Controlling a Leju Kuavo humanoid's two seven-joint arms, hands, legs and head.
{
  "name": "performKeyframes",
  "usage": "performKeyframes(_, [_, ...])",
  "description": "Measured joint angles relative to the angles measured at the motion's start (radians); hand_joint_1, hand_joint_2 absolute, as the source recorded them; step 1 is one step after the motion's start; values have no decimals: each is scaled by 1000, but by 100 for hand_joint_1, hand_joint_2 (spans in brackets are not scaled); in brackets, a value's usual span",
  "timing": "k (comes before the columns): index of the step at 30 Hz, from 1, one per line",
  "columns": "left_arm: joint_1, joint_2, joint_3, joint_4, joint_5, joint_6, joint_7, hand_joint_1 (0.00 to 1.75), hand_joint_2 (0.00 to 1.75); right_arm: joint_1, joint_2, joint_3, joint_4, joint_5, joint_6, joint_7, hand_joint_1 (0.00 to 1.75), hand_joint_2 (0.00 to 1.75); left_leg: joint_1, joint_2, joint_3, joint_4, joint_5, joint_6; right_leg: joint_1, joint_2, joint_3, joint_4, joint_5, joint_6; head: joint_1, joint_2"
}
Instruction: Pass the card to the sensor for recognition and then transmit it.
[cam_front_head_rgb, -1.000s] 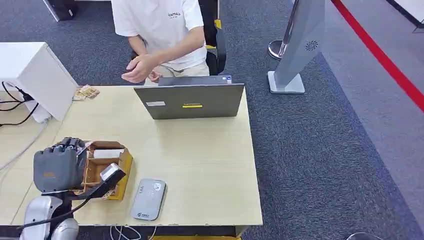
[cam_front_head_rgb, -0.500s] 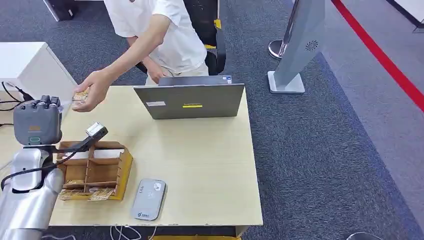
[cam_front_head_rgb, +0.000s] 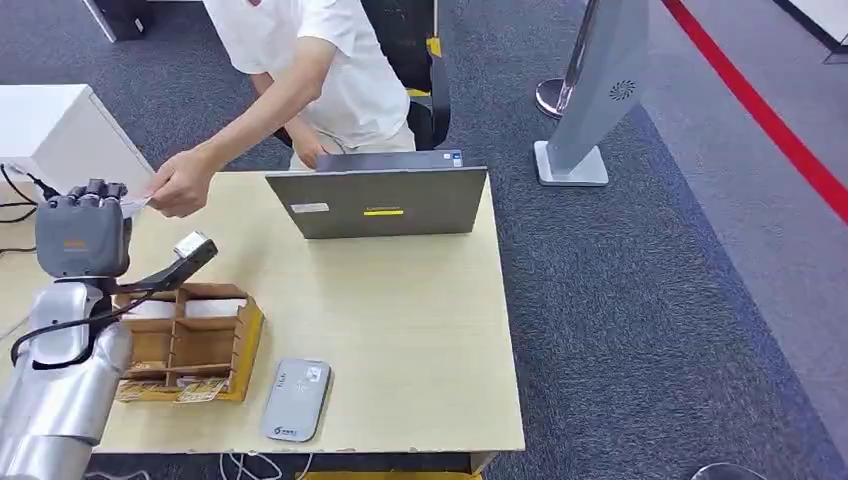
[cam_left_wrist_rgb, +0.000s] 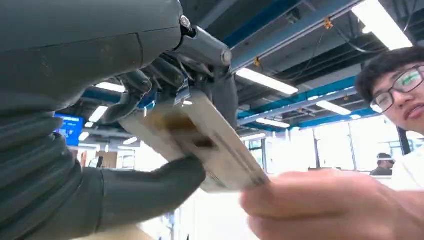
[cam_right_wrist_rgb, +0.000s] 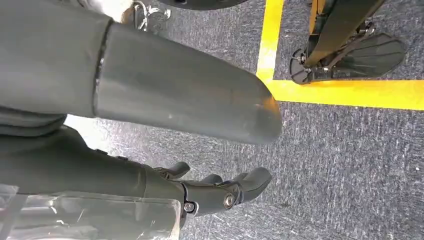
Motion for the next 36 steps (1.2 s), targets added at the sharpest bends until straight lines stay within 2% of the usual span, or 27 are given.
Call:
performKeyframes(6, [13,-3,-3,-27,18,-42,0,0,175,0,0,0,0,-7,0,0,0,0,0,0,0,0,0,0,0,0,0,0,0,0,0,0])
performKeyframes(19, [74,-8,-19,-127,26,-54,3,0,175,0,0,0,0,-17,-1,0,0,0,0,0,0,0,0,0,0,0,0,0,0,0,0,0])
performKeyframes(22, [148,-14,-23,-222,75,-58,-1,0,175,2,0,-2,0,-35,-8,1,0,0,0,1,0,0,-1,1,0,1,0,0,0,0,0,0])
performKeyframes(28, [359,-32,-27,-476,172,-29,-63,0,175,7,0,-13,0,-60,-19,0,0,0,0,1,0,0,-3,0,0,1,0,-1,-2,1,0,0])
performKeyframes(33, [496,-45,-35,-618,176,-23,-94,0,175,10,0,-31,0,-78,-22,-3,0,0,0,1,0,0,-3,0,0,0,0,-1,-2,1,0,0])
performKeyframes(36, [552,-54,-42,-666,162,-23,-100,0,175,11,0,-35,0,-86,-24,-6,0,0,0,1,0,0,-3,0,0,0,0,-1,-2,1,0,0])
